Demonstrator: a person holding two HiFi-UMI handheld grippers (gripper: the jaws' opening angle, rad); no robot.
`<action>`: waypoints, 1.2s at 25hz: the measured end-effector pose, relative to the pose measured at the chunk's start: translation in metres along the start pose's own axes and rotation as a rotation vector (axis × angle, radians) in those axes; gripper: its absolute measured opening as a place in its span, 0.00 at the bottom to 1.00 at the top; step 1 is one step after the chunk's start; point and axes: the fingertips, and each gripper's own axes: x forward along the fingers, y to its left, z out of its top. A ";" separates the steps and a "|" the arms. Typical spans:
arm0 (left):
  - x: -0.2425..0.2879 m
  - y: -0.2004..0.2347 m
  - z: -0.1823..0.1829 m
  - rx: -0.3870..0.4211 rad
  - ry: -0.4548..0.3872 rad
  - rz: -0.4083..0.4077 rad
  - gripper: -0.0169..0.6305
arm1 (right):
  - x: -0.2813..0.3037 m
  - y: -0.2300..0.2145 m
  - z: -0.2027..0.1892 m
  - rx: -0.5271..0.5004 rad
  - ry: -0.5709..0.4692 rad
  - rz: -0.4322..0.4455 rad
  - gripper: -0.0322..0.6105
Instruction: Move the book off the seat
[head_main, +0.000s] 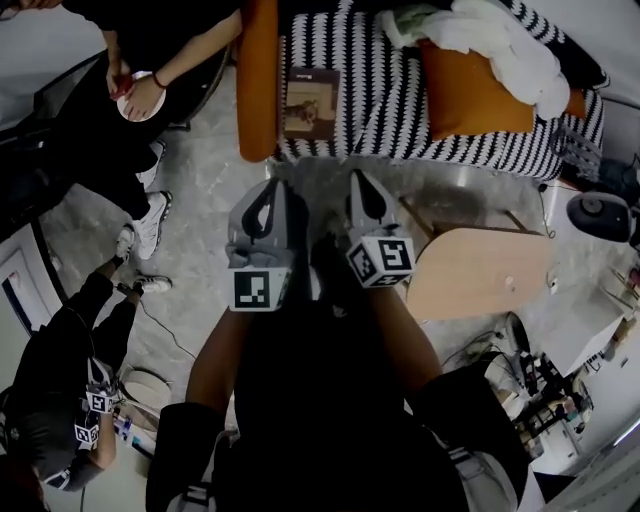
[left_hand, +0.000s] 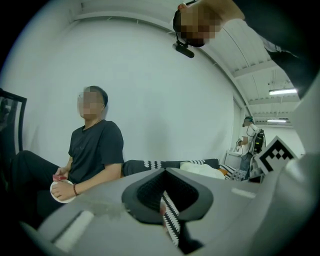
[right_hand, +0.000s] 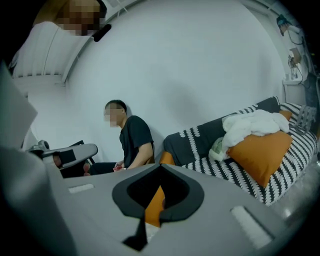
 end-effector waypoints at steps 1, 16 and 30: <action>0.005 0.002 -0.004 -0.005 -0.001 -0.004 0.04 | 0.005 -0.004 -0.006 0.008 0.005 -0.004 0.06; 0.051 0.030 -0.081 -0.059 0.043 -0.048 0.04 | 0.070 -0.045 -0.104 0.112 0.070 -0.019 0.08; 0.082 0.041 -0.129 -0.099 0.058 -0.072 0.04 | 0.121 -0.088 -0.175 0.153 0.143 -0.044 0.15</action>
